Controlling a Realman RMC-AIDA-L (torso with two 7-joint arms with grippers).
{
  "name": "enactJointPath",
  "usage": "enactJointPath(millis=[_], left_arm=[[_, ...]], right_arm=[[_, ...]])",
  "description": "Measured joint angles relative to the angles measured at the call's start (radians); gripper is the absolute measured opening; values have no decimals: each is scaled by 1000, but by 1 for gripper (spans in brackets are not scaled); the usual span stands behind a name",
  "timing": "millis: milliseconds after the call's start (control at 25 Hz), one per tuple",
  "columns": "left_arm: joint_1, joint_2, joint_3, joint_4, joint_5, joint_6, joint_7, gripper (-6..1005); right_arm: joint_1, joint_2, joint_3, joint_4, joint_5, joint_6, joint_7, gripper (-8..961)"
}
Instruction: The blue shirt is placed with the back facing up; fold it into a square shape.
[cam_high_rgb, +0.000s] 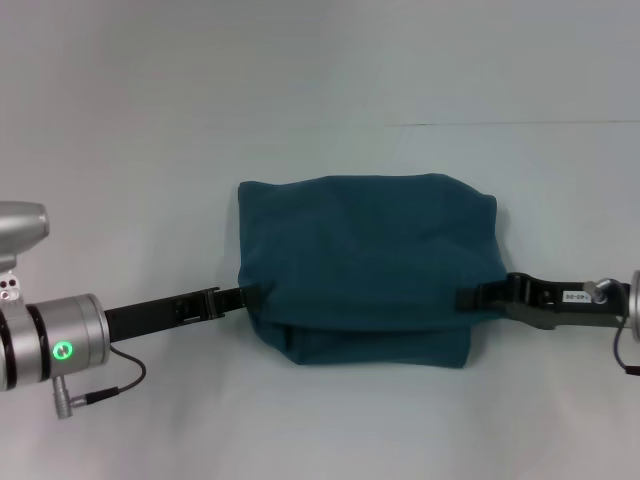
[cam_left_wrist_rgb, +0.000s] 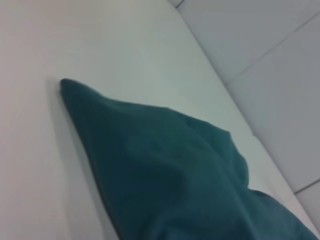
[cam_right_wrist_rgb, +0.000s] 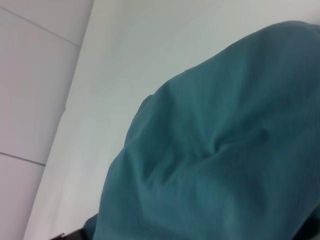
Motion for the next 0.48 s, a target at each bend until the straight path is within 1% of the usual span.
enactJointPath(millis=[160, 280, 360, 400, 480], left_arm=[[6, 6, -2, 27, 0, 34, -1, 130], [17, 12, -17, 49, 0, 39, -2, 260], [25, 14, -44, 68, 0, 41, -1, 347], [27, 14, -59, 77, 0, 41, 2, 366], [29, 15, -87, 85, 0, 41, 11, 403]], right_arm=[[-18, -20, -3, -27, -13, -39, -14, 78], [-38, -38, 0, -61, -20, -74, -10, 167], [-53, -50, 6, -84, -20, -98, -8, 226], [-61, -57, 11, -95, -20, -112, -6, 256], [-74, -68, 27, -114, -16, -136, -3, 348]])
